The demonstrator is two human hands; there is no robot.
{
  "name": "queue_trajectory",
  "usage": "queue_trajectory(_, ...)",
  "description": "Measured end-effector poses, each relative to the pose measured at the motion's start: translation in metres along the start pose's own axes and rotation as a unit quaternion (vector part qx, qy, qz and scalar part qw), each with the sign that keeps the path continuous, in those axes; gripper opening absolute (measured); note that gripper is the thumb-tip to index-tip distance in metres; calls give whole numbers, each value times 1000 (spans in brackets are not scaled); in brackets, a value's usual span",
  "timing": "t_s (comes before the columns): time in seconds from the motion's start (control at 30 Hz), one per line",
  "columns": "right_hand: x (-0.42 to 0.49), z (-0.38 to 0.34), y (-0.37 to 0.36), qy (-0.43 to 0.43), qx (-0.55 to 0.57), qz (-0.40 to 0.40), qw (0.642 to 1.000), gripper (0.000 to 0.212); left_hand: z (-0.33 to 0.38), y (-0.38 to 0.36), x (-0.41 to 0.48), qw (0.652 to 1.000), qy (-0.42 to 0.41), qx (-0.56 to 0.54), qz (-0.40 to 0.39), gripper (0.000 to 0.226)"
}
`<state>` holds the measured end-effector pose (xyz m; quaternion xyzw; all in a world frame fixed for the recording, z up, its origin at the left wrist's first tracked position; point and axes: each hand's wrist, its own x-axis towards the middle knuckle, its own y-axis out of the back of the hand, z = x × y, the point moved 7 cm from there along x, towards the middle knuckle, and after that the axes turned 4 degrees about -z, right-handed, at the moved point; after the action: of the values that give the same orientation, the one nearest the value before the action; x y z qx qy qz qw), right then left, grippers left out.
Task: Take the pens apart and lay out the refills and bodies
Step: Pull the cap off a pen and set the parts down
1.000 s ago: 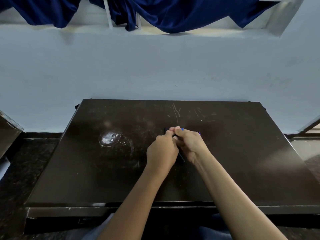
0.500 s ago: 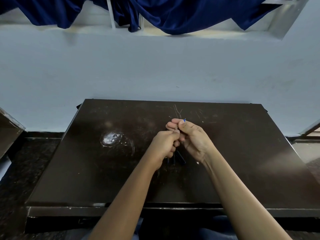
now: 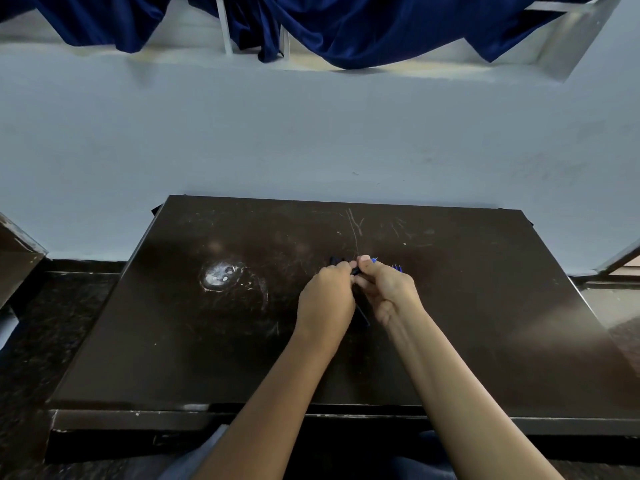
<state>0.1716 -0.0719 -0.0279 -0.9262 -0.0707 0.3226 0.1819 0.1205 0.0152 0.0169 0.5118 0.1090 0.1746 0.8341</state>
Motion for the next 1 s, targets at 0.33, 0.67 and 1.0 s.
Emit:
queue_trajectory(0.33, -14, -31, -26, 108, -33, -173, 978, 10, -9, -7, 4, 808, 139, -543, -184, 35)
queue_trajectory(0.67, -4, -18, -25, 75, -96, -191, 974, 24, -13, -5, 6, 914, 87, -386, -95, 32)
queue_trajectory(1.0, -1, -14, -26, 42, -93, -207, 973, 10, -17, -9, 6, 914, 106, -381, -90, 30)
